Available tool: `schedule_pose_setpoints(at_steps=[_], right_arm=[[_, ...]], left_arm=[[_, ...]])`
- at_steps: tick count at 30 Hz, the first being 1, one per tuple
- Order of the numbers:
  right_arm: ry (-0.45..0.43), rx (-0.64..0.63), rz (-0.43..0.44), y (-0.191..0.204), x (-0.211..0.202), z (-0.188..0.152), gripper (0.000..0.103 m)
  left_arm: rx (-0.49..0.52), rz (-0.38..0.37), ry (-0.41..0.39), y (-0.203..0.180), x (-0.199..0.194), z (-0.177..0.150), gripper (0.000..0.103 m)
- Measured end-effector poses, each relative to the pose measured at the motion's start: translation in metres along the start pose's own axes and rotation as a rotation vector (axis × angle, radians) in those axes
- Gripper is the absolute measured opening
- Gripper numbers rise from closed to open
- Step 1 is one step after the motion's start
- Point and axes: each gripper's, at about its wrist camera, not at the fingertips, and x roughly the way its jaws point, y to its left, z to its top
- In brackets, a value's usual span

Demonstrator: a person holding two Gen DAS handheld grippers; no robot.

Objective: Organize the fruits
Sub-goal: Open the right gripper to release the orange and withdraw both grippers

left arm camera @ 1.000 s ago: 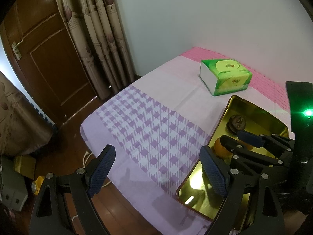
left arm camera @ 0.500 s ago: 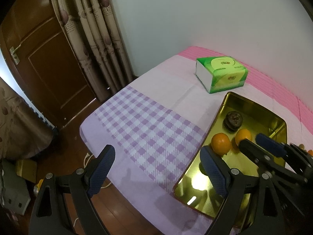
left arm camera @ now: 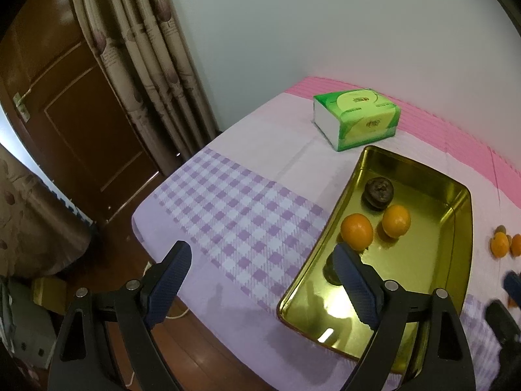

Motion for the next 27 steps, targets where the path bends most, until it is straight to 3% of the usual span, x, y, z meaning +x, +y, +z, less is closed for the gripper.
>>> schedule_pose_setpoints(at_steps=[9, 17, 20, 22, 27], right_arm=[[-0.027, 0.141, -0.205, -0.093, -0.076, -0.057, 0.058], [-0.007, 0.253, -0.493, -0.187, -0.129, -0.115, 0.058], [0.006, 0.279, -0.568, -0.214, -0.141, -0.131, 0.058], [0.013, 0.289, -0.607, -0.226, -0.146, -0.139, 0.058], [0.007, 0.330, -0.618, -0.249, -0.153, -0.152, 0.060]], left_arm=[[0.105, 0.017, -0.034, -0.030, -0.010, -0.012, 0.089], [0.254, -0.028, -0.096, -0.063, -0.029, -0.023, 0.089], [0.296, -0.100, -0.099, -0.075, -0.042, -0.025, 0.089], [0.329, -0.198, -0.071, -0.086, -0.049, -0.028, 0.089], [0.476, -0.382, -0.064, -0.133, -0.072, -0.046, 0.089]])
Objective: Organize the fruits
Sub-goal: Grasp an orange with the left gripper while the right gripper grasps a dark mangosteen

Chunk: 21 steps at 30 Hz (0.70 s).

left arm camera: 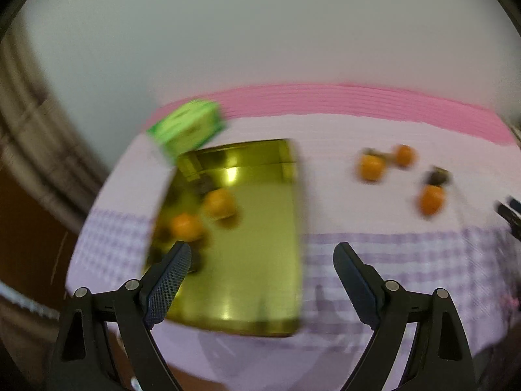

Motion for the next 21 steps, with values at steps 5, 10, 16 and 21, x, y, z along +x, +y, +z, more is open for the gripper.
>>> schedule_pose_setpoints(at_steps=[5, 10, 16, 21], right_arm=[[0.014, 0.024, 0.025, -0.011, 0.007, -0.005, 0.062], [0.026, 0.072, 0.064, -0.011, 0.012, -0.003, 0.064], [0.024, 0.099, 0.078, -0.011, 0.012, -0.003, 0.070], [0.026, 0.097, 0.094, -0.012, 0.013, -0.003, 0.075]], left_arm=[[0.141, -0.192, 0.016, -0.065, 0.011, 0.015, 0.089], [0.313, -0.286, -0.034, -0.134, 0.029, 0.036, 0.089], [0.444, -0.380, 0.025, -0.175, 0.071, 0.048, 0.089], [0.433, -0.421, 0.065, -0.180, 0.096, 0.055, 0.089]])
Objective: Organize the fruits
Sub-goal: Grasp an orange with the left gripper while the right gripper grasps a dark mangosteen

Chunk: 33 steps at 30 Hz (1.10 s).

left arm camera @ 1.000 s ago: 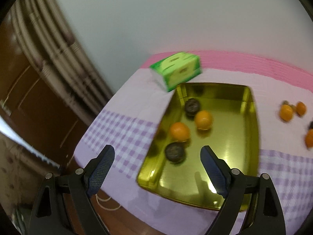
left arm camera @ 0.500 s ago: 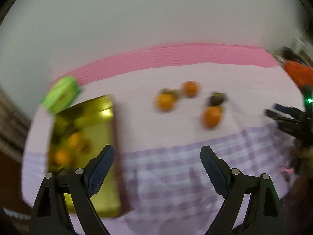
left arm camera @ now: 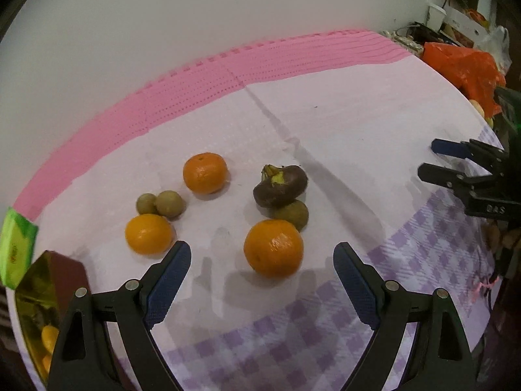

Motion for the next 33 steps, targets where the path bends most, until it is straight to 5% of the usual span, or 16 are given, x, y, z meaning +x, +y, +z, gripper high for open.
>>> schedule_pose_setpoints(at_steps=[2, 4, 14, 16, 19, 25, 33], right_arm=[[0.003, -0.004, 0.006, 0.000, 0.000, 0.000, 0.077], [0.004, -0.006, 0.012, 0.000, 0.000, 0.001, 0.080], [0.003, -0.007, 0.011, 0.000, 0.000, 0.001, 0.081], [-0.007, -0.023, 0.007, 0.004, -0.002, 0.001, 0.073], [-0.013, -0.036, 0.119, 0.023, -0.006, 0.005, 0.056], [0.021, -0.128, 0.327, 0.085, -0.004, 0.046, 0.053], [0.144, -0.195, 0.309, 0.142, 0.052, 0.075, 0.054]], left_arm=[[-0.018, -0.043, 0.005, 0.005, 0.007, 0.002, 0.083], [-0.035, -0.085, 0.013, 0.007, 0.013, 0.001, 0.042], [-0.231, -0.067, -0.003, 0.019, -0.021, -0.041, 0.040], [-0.297, -0.049, -0.021, 0.026, -0.043, -0.053, 0.040], [-0.381, -0.020, -0.037, 0.034, -0.070, -0.070, 0.040], [-0.451, 0.022, -0.040, 0.037, -0.099, -0.098, 0.040], [-0.467, 0.027, -0.052, 0.045, -0.114, -0.113, 0.040]])
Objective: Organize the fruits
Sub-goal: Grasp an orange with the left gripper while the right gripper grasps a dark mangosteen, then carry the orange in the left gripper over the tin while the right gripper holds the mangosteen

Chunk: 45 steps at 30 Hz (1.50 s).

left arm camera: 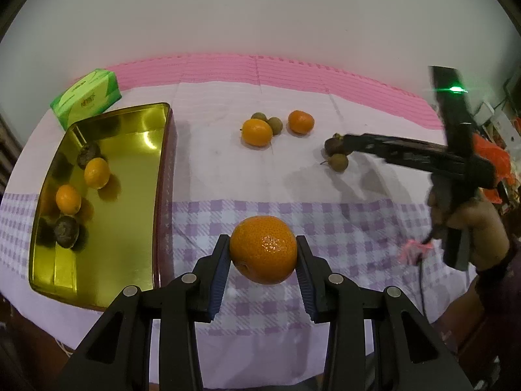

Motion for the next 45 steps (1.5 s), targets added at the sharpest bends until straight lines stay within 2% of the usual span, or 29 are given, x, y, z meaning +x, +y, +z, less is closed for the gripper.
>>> schedule_pose_setpoints(at_steps=[4, 5, 6, 7, 9, 13, 16, 18, 21, 26, 29, 35, 45], right_arm=[[0.064, -0.005, -0.045, -0.002, 0.024, 0.001, 0.052], [0.077, -0.003, -0.048, -0.003, 0.027, 0.002, 0.048], [0.092, -0.006, -0.069, -0.004, 0.033, 0.002, 0.039], [0.092, -0.004, -0.066, -0.005, 0.033, 0.002, 0.039], [0.073, 0.006, -0.066, -0.007, 0.030, 0.003, 0.038], [-0.040, 0.052, -0.053, -0.019, -0.002, 0.001, 0.038], [-0.112, 0.131, -0.096, -0.045, -0.027, -0.016, 0.038], [-0.129, 0.184, -0.127, -0.062, -0.035, -0.027, 0.038], [-0.130, 0.225, -0.228, -0.084, -0.043, -0.051, 0.038], [-0.139, 0.226, -0.298, -0.093, -0.048, -0.067, 0.038], [-0.156, 0.219, -0.309, -0.091, -0.049, -0.069, 0.038], [-0.184, 0.216, -0.323, -0.088, -0.051, -0.072, 0.038], [-0.189, 0.212, -0.346, -0.084, -0.046, -0.071, 0.038]], left_arm=[[0.005, 0.004, 0.004, 0.001, 0.001, 0.000, 0.040], [0.002, -0.001, 0.007, 0.001, 0.002, 0.000, 0.040], [-0.003, -0.007, 0.012, 0.002, 0.003, 0.000, 0.040], [-0.009, -0.009, 0.019, 0.003, 0.004, 0.000, 0.040], [-0.014, -0.004, 0.027, 0.005, 0.007, 0.001, 0.040], [-0.047, -0.008, 0.026, 0.011, 0.005, 0.003, 0.040], [-0.068, -0.011, 0.015, 0.014, 0.001, 0.005, 0.040], [-0.076, -0.012, 0.009, 0.014, -0.002, 0.005, 0.040], [-0.081, -0.008, -0.005, 0.012, -0.009, 0.006, 0.040], [-0.080, 0.010, -0.038, 0.012, -0.024, 0.005, 0.040], [-0.091, 0.023, -0.052, 0.017, -0.032, 0.003, 0.040], [-0.129, 0.070, -0.078, 0.043, -0.047, -0.002, 0.040], [-0.267, 0.188, -0.124, 0.115, -0.061, -0.011, 0.040]])
